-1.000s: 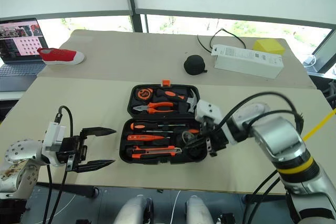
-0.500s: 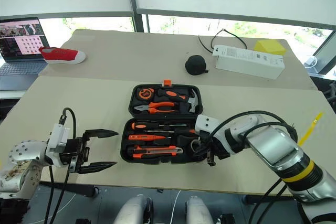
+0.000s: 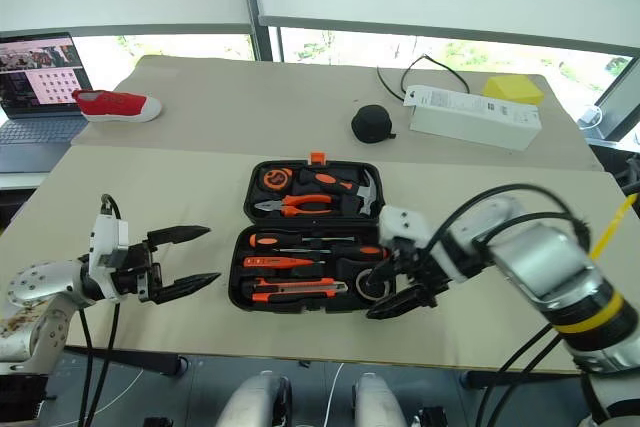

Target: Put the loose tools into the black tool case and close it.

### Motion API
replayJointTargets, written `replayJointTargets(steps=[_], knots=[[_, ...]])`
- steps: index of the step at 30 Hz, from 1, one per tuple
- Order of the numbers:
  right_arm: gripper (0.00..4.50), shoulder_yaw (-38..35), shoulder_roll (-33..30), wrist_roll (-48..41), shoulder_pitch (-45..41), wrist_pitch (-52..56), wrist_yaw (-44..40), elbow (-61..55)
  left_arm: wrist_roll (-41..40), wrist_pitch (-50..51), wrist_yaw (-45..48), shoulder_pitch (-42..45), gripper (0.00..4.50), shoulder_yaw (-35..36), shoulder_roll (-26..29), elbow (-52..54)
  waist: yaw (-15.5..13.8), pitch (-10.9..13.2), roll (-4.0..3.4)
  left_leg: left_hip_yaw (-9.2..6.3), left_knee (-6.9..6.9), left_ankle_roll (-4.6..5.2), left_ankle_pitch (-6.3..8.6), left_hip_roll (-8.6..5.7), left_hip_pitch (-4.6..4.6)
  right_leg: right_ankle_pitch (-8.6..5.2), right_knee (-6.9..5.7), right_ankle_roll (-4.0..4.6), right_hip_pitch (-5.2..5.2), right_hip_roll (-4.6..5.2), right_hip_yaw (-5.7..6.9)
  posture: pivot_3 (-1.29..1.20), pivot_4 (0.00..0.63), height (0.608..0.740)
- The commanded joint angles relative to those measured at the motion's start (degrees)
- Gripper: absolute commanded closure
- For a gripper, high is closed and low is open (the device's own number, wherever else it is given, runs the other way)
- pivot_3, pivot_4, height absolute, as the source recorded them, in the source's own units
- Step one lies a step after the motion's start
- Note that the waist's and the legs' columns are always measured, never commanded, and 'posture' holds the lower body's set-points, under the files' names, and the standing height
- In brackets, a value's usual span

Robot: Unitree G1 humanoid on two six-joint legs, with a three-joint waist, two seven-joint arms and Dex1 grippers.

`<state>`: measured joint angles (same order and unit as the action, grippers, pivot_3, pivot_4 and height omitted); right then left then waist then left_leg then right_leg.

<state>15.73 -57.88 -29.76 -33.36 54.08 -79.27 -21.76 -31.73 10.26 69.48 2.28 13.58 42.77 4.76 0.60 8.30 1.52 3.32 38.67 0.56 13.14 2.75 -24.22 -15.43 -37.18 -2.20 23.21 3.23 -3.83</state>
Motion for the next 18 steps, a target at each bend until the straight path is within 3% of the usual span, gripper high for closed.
replayJointTargets(steps=[1,2,5,8,12,18], knots=[[1.10,-7.5,0.0,-1.5,2.4,-5.9,-0.4,6.0,1.7,3.5,-6.6,1.5,0.52,2.1,0.9,-1.7,0.0,0.0,0.08,0.00,0.00,0.00,0.00,0.00,0.02,0.00,0.00,0.00,-0.02,0.00,0.00,0.00,0.150,0.740],[1.10,-8.3,0.4,-1.2,2.9,-7.4,-0.2,7.3,2.5,3.9,-8.0,1.9,0.70,2.1,0.9,-2.3,0.0,0.0,0.09,0.00,0.01,0.00,0.00,-0.01,0.03,0.00,0.00,0.00,-0.03,0.00,0.01,0.00,0.150,0.740],[1.84,-10.6,6.3,6.0,3.5,-22.0,7.6,18.5,5.4,5.7,-14.9,6.5,1.86,1.0,-0.9,-6.3,0.1,0.0,0.18,0.04,0.03,0.00,0.00,-0.04,0.04,0.01,-0.01,0.00,-0.04,-0.03,0.00,0.00,0.150,0.740],[2.91,-9.2,12.7,16.3,2.5,-38.7,18.0,30.8,9.7,6.4,-20.7,12.5,3.05,-2.7,-4.2,-10.4,0.0,0.0,0.23,0.19,0.11,-0.03,-0.02,-0.05,0.03,0.08,-0.03,0.02,-0.05,-0.10,0.00,0.00,0.150,0.740],[4.29,-7.6,17.7,22.1,1.2,-47.7,22.7,39.3,15.0,6.7,-23.9,18.0,4.49,-7.9,-7.3,-15.3,0.0,0.0,0.23,0.34,0.10,-0.04,-0.03,-0.16,-0.13,0.14,0.00,-0.08,0.06,-0.04,-0.03,0.00,0.150,0.740],[4.40,-5.4,20.3,24.4,1.5,-50.0,20.9,40.2,15.4,8.2,-18.2,20.5,4.50,-13.8,-8.4,-15.7,0.3,0.0,0.23,0.38,0.04,-0.03,-0.03,-0.14,-0.18,0.14,0.00,-0.08,0.14,-0.05,-0.07,0.00,0.150,0.740]])
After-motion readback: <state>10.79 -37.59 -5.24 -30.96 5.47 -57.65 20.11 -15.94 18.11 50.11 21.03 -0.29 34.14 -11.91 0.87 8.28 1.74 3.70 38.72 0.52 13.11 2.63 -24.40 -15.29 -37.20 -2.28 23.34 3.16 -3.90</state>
